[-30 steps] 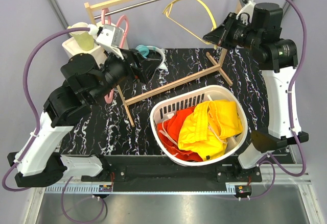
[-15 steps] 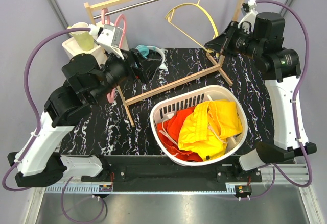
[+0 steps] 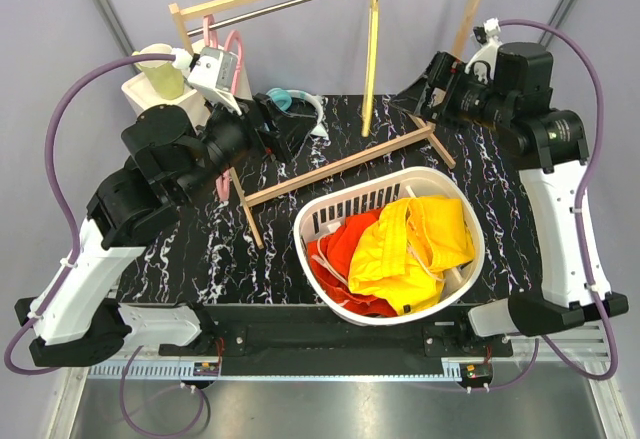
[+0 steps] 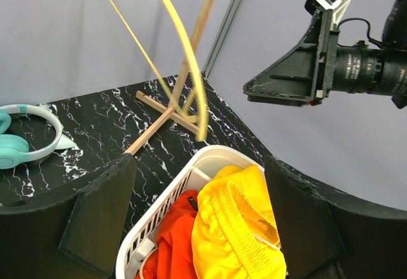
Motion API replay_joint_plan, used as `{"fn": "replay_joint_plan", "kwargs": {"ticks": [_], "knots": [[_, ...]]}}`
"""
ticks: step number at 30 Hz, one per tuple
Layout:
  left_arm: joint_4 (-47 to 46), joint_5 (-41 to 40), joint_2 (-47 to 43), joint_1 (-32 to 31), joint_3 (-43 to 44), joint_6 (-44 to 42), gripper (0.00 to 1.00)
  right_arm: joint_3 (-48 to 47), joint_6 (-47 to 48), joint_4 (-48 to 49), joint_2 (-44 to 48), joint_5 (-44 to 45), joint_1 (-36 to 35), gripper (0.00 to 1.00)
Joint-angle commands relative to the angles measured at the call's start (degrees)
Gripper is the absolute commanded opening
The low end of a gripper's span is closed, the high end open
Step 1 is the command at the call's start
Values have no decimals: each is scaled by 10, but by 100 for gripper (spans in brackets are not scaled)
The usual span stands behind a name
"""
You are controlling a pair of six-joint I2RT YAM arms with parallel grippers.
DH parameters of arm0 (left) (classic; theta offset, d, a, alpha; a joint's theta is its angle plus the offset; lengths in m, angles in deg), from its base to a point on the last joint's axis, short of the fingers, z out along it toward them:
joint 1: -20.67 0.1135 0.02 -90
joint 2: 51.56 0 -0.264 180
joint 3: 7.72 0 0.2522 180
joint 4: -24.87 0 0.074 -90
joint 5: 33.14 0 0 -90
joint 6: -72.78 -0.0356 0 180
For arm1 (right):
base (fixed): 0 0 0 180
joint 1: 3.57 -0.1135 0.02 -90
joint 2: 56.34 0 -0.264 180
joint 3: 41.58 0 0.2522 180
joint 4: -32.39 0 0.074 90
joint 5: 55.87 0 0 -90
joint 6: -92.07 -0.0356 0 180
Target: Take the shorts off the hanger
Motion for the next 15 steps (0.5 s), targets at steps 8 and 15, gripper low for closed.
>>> {"fn": "replay_joint_plan", "kwargs": {"ticks": [8,15], "knots": [[-19,-14,-6,0,-3,41,85,-25,21,-195,67,149,2,100],[-19,0,-4,0,-10,93,84,49,35,-243,152,202,2,100]]}}
